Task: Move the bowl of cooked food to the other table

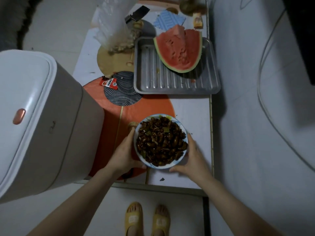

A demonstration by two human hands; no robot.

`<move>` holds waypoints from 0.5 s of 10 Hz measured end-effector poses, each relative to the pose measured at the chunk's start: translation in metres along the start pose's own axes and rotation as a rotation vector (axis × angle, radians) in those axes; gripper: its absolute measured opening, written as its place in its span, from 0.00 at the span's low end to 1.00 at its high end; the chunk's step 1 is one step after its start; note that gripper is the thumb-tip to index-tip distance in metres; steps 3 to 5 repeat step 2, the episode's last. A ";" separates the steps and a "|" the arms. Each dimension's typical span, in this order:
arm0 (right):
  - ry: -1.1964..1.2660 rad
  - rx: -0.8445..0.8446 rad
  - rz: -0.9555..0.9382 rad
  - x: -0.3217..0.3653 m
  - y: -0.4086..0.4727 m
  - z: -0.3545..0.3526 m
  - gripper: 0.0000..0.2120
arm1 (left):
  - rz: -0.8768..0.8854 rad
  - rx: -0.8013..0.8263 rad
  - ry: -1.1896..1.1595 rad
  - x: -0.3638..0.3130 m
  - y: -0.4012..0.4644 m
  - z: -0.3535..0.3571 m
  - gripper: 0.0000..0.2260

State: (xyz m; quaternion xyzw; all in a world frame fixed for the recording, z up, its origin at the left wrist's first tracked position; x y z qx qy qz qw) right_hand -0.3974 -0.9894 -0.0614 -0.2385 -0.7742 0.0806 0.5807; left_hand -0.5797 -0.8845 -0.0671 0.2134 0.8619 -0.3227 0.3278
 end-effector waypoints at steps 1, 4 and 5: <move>-0.146 -0.007 0.071 0.007 -0.005 -0.007 0.63 | -0.010 -0.014 0.319 -0.011 -0.009 -0.006 0.57; -0.319 -0.017 0.133 0.022 -0.018 -0.017 0.59 | -0.005 -0.150 0.577 -0.040 -0.025 -0.029 0.40; -0.319 -0.017 0.133 0.022 -0.018 -0.017 0.59 | -0.005 -0.150 0.577 -0.040 -0.025 -0.029 0.40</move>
Point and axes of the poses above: each hand's wrist, its own y-axis towards the middle knuckle, its own z-axis out of the palm, x = y × z, the point moved 10 cm from there along y, towards the middle knuckle, and after that the axes turned 8 degrees about y, right-handed, at the moved point
